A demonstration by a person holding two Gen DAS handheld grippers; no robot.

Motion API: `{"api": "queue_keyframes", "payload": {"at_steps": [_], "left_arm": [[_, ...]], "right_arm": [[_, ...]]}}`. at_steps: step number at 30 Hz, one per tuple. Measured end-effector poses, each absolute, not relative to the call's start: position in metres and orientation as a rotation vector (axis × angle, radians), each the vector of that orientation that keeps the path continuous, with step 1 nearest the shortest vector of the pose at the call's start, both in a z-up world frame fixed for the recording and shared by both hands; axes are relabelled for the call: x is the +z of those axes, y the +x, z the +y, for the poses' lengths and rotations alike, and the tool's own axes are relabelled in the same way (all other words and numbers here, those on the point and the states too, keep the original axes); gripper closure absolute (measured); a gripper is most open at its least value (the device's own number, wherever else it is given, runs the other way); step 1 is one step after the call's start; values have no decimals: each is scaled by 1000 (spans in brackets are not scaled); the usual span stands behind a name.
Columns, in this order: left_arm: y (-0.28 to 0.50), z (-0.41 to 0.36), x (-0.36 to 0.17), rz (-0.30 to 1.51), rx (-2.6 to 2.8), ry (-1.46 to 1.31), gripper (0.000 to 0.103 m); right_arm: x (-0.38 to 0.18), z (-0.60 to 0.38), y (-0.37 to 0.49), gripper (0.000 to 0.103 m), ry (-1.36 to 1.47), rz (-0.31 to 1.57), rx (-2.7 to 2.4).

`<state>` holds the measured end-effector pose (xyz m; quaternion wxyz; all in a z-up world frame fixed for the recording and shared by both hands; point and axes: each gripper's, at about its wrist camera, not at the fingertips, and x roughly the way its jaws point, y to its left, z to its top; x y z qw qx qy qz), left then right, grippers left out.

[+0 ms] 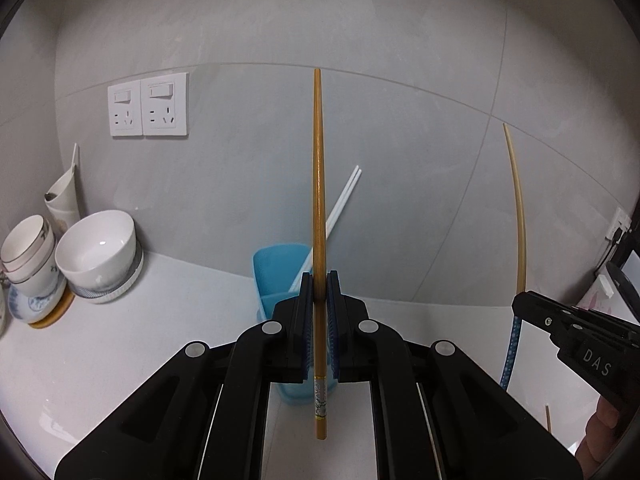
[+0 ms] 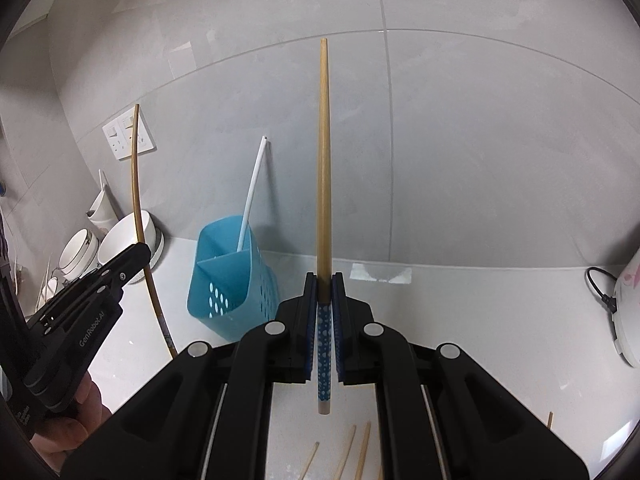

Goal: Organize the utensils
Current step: 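Lift both held chopsticks upright and carry them over the blue utensil holder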

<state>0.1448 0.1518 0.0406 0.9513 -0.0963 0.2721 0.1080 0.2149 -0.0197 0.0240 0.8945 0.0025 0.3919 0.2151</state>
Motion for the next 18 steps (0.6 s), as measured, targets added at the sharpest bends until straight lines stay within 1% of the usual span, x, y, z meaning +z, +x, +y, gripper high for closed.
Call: {"api": "queue_keyframes", "payload": {"at_steps": [10,18], "left_arm": [[172,161,37,428,154,-180,97],[195,163,10,423,140,-144,97]], "right_arm": [[20,-5,243,96,16,793,437],[10,1,256,96,22,806,434]]}}
